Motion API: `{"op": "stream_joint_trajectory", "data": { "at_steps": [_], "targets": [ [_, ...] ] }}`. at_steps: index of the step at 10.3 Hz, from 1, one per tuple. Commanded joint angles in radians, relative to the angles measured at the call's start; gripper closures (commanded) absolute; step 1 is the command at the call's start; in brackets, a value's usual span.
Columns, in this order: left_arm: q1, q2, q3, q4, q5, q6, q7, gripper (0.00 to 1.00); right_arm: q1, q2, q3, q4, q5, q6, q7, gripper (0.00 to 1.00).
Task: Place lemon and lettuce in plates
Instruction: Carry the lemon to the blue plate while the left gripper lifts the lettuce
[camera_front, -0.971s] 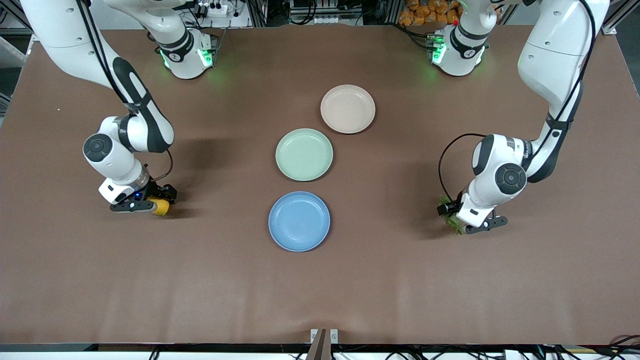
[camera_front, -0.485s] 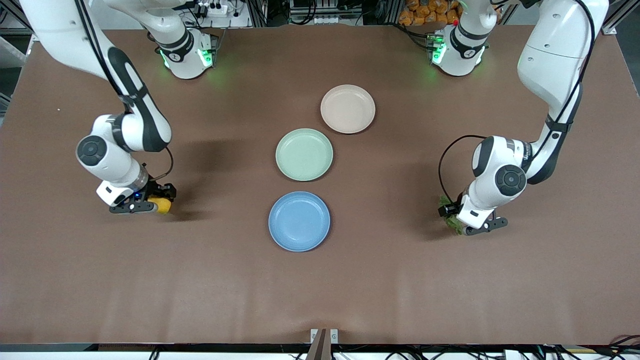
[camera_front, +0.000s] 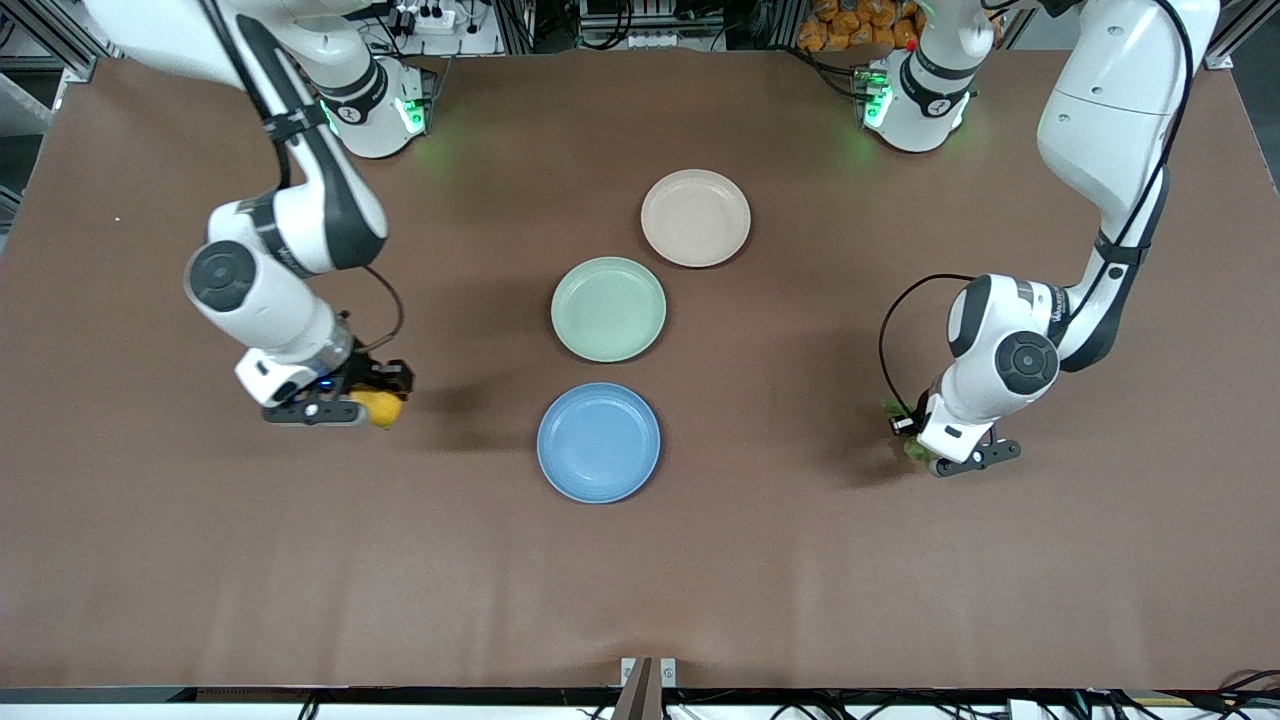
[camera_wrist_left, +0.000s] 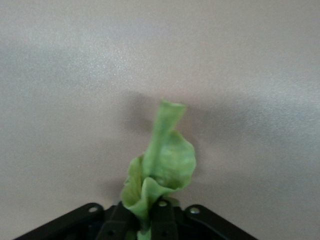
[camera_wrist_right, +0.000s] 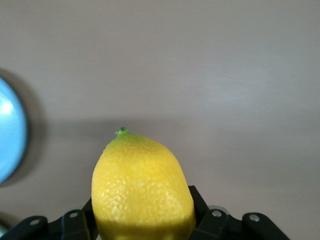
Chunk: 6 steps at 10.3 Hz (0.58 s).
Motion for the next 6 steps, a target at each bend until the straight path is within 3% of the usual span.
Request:
{"op": "stream_joint_trajectory", "data": {
  "at_steps": [1,4,6],
  "targets": [
    [-0.01,-0.042,-0.005,-0.002,0.033,-0.019,-0.032,1.0,0.068,0.1,0.02,0.142,0.018,-0.011,0.14,0.74],
    [-0.05,-0.109,-0.033,-0.009,0.033,-0.167,-0.096,1.0,0.208,0.3,0.022,0.375,0.003,0.0,0.361,0.74],
    [-0.052,-0.169,-0.091,-0.068,0.033,-0.195,-0.185,1.0,0.28,0.427,0.014,0.524,-0.005,0.001,0.45,0.74]
  ]
}}
